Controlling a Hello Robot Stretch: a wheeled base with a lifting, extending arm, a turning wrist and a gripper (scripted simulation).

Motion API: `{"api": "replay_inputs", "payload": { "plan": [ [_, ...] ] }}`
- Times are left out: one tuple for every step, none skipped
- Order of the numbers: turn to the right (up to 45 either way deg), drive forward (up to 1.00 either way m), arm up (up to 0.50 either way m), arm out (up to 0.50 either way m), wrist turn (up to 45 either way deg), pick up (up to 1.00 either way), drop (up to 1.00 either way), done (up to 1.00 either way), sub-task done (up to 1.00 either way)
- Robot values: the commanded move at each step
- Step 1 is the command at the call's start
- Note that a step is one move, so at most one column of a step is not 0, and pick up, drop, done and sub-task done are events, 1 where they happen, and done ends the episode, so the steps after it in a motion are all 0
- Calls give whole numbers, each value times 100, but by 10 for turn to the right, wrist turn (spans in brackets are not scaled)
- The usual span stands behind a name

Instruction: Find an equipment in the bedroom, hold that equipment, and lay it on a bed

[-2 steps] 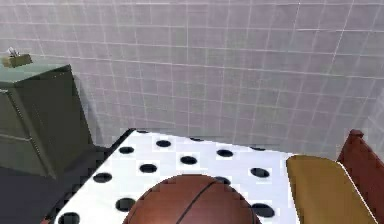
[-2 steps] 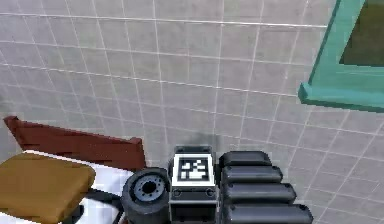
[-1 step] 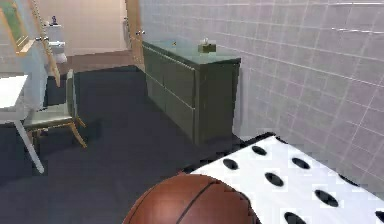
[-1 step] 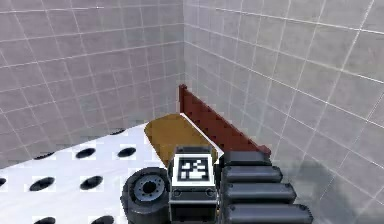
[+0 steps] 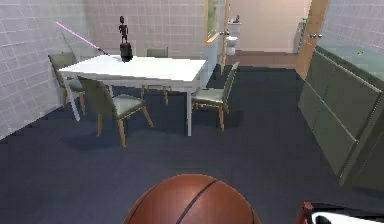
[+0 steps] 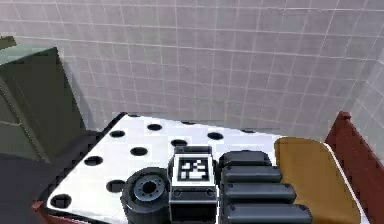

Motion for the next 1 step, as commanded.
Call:
{"api": "replay_inputs", "payload": {
  "plan": [
    [-150,0,0,0,0,0,0,0,0]
  ]
}}
